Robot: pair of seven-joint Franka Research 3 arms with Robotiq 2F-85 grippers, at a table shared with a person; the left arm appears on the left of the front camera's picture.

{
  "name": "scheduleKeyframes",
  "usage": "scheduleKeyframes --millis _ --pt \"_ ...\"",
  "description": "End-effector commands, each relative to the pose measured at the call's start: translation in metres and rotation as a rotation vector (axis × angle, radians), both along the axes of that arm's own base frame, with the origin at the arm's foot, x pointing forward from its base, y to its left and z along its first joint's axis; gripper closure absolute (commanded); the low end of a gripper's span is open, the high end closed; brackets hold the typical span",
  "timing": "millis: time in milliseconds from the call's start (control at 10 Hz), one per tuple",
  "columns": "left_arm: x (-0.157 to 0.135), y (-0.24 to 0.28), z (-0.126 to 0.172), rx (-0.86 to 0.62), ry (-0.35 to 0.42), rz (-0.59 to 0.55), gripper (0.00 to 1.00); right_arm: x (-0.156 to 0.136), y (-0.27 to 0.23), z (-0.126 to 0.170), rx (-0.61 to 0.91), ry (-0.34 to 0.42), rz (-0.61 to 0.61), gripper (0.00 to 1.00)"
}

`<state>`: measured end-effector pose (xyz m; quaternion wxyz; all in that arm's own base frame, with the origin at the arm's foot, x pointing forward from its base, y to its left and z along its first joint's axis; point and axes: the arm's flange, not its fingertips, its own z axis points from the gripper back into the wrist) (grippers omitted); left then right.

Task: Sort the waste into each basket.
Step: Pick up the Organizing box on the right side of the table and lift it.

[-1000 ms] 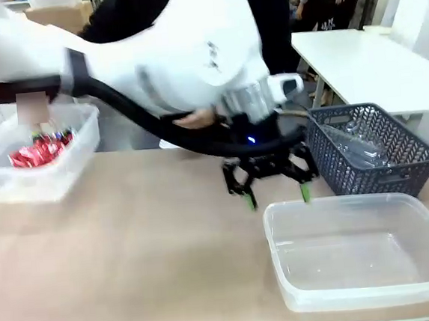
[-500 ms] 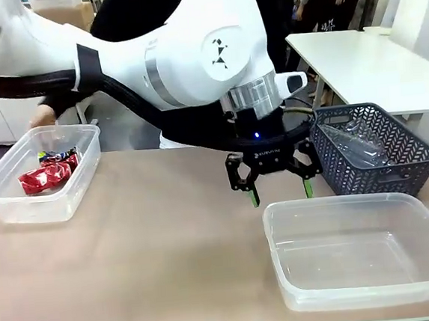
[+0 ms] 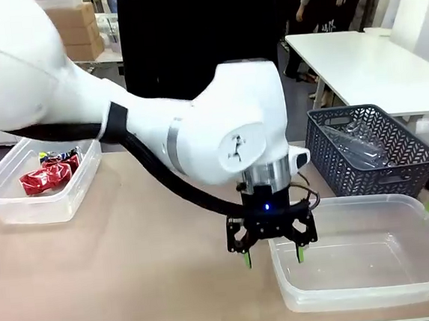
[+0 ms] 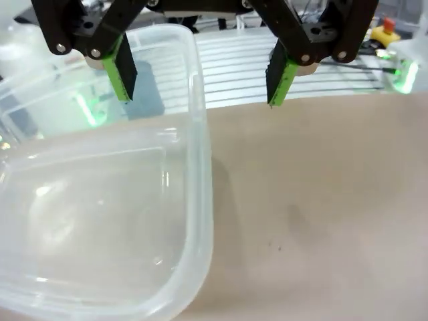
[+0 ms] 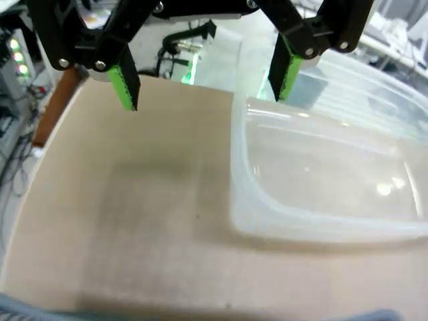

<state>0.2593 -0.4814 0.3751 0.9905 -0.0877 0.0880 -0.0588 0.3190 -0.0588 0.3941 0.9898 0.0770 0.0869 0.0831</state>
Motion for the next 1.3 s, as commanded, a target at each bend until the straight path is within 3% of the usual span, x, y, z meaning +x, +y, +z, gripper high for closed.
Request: scheduleKeyframes --millis 0,300,600,700,800,900,1000,1100,1200 --pt "0.003 -0.009 -0.01 0.013 -0.083 0.078 0.0 -0.037 0.011 -0.06 0.011 0.07 0.056 0.0" --pt "0.016 -0.012 -0.012 0.037 -0.136 0.122 0.0 -0.056 0.017 -0.077 0.014 0.08 0.053 0.0" --pt "0.019 -0.015 -0.014 0.039 -0.134 0.115 0.0 -0.059 0.016 -0.078 0.012 0.05 0.013 0.0" --pt "0.019 -0.017 -0.014 0.023 -0.122 0.091 0.23 -0.059 0.017 -0.075 0.03 0.014 0.017 0.14" --pt "0.018 -0.016 -0.013 0.021 -0.106 0.093 0.6 -0.059 0.019 -0.074 0.016 0.012 0.002 0.55" --pt "0.018 -0.016 -0.012 0.026 -0.11 0.093 0.83 -0.06 0.019 -0.073 0.018 0.012 0.009 0.7" --pt "0.019 -0.016 -0.011 0.03 -0.112 0.096 1.0 -0.062 0.02 -0.073 0.017 0.007 0.004 1.0" --pt "0.019 -0.016 -0.011 0.032 -0.119 0.098 0.76 -0.063 0.022 -0.071 0.002 0.008 -0.004 1.0" --pt "0.019 -0.016 -0.011 0.032 -0.121 0.095 1.0 -0.063 0.023 -0.07 -0.024 0.009 -0.028 1.0"
